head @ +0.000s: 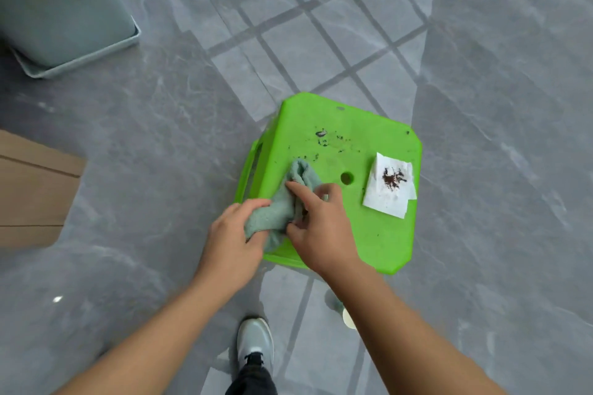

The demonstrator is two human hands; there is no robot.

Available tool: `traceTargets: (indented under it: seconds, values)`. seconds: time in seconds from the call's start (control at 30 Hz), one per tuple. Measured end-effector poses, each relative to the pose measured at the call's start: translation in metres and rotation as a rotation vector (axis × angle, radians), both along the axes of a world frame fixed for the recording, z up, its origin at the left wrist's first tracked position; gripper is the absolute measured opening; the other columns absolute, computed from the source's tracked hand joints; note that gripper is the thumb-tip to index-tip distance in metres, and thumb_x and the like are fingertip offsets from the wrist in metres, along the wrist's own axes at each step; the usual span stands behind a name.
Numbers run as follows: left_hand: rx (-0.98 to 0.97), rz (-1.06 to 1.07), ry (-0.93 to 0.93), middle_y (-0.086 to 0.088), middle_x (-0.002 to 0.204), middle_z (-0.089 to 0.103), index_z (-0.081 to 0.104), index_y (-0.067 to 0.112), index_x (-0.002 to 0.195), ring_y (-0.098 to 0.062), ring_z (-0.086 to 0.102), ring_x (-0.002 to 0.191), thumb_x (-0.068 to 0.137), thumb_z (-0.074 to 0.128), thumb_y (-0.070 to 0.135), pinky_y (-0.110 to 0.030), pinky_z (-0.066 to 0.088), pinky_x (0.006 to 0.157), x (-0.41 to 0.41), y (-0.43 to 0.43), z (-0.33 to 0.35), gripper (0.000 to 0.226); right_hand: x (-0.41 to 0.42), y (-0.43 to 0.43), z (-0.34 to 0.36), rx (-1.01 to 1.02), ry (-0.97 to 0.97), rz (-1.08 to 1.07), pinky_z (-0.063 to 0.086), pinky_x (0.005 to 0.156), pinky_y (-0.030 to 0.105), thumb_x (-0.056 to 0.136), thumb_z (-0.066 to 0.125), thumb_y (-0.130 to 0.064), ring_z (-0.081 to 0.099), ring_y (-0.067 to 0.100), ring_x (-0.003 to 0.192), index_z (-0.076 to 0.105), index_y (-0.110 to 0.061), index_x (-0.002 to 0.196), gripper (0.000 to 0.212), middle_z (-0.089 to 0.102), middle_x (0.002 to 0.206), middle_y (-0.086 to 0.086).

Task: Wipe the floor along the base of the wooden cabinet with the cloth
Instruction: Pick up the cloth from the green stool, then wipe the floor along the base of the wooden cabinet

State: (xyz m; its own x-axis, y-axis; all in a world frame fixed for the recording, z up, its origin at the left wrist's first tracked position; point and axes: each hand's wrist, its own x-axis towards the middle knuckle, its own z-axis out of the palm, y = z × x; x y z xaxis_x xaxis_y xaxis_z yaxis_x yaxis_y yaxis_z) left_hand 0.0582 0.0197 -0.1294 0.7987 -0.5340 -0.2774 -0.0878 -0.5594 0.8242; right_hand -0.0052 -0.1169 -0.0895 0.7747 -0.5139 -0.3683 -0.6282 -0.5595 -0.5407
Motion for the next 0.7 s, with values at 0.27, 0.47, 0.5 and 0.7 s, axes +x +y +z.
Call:
traceTargets:
  seconds: [0.27,0.47,0.5,0.7]
  values:
    - [-0.349,0.817,0.946,-0.001,0.079,0.076,0.078,0.023,0.077,-0.018,0.068,0.073,0.085,0.052,0.024,-0.028,0.055,0.055,0.018,0.131,-0.007,0.028,0.026,0.097,-0.026,0.830,0.065,-0.265,0.023,0.036,0.014,0.089,0.062,-0.012,0.029,0.009,0.035,0.064,0.000,0.074,0.020,0.044,0.046,0.003]
    - [-0.583,1.136,1.146,-0.004,0.094,0.077,0.075,0.019,0.103,-0.019,0.073,0.082,0.080,0.062,0.039,-0.032,0.058,0.062,0.039,0.255,-0.047,0.033,0.072,0.167,-0.057,1.022,0.149,-0.354,0.026,0.039,0.022,0.100,0.047,-0.016,0.028,0.012,0.040,0.052,-0.010,0.062,0.039,0.042,0.048,0.004]
    - [-0.585,1.186,1.165,-0.004,0.092,0.077,0.075,0.017,0.102,-0.017,0.072,0.077,0.080,0.065,0.038,-0.029,0.057,0.059,0.041,0.274,-0.056,0.032,0.080,0.180,-0.065,1.046,0.160,-0.363,0.027,0.039,0.023,0.100,0.046,-0.017,0.030,0.012,0.040,0.052,-0.011,0.062,0.040,0.043,0.046,0.002]
    - [-0.091,1.101,0.877,-0.018,0.101,0.062,0.063,0.011,0.085,-0.030,0.066,0.074,0.080,0.069,0.011,-0.028,0.053,0.045,0.045,0.360,-0.126,0.008,0.138,0.254,-0.139,0.873,0.246,-0.382,0.034,0.039,0.025,0.100,0.049,-0.016,0.037,0.014,0.041,0.052,-0.009,0.068,0.032,0.047,0.045,0.002]
